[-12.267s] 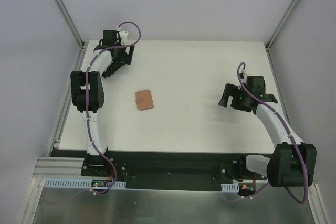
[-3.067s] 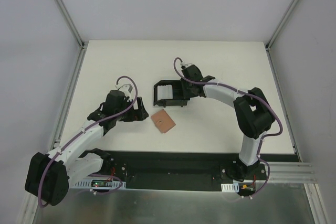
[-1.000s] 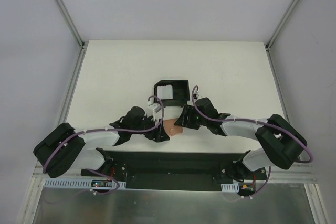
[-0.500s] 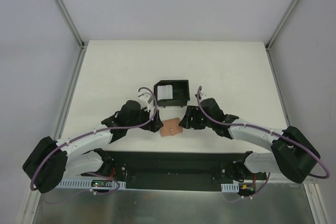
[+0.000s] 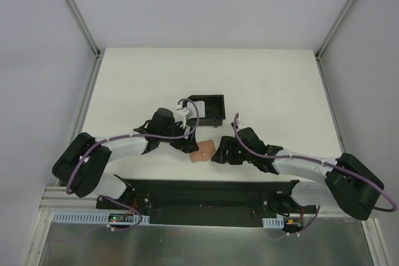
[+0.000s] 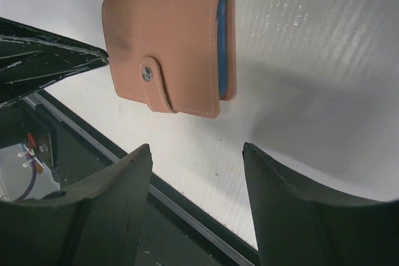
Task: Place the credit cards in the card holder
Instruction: Open the card holder at the center of the board.
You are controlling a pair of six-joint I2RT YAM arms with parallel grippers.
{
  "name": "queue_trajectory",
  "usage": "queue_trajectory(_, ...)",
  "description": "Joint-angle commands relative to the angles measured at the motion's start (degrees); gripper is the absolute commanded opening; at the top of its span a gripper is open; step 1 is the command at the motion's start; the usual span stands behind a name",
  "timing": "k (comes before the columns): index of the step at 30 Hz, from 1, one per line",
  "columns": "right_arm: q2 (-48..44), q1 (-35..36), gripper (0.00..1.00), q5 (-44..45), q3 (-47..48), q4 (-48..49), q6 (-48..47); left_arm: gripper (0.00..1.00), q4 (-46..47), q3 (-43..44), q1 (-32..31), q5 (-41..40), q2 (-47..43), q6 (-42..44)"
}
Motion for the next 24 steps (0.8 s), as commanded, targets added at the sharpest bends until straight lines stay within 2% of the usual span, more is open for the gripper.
queue_trajectory(1,2.3,1.3,0.62,0.1,-0.8,6.4,4.3,0.82,3.6,1.8,0.2,7.0,2.9,1.9)
queue_trajectory(5,6.2,1.3,0.61,-0.6,-0.2,9.7,5.3,0.81,6.5,0.6,0.2,8.3,4.6,0.7)
queue_trajectory(15,10.2,-1.5,0.60,-1.7,2.5,9.2,1.5,0.73,10.2,-3.4,0.1,16.8,4.0,-1.9)
queue_trajectory(24,12.2,-2.7,0.54,-4.8,3.5,9.8,0.5,0.54,14.0,-6.4,0.1,16.2,2.7,-6.5)
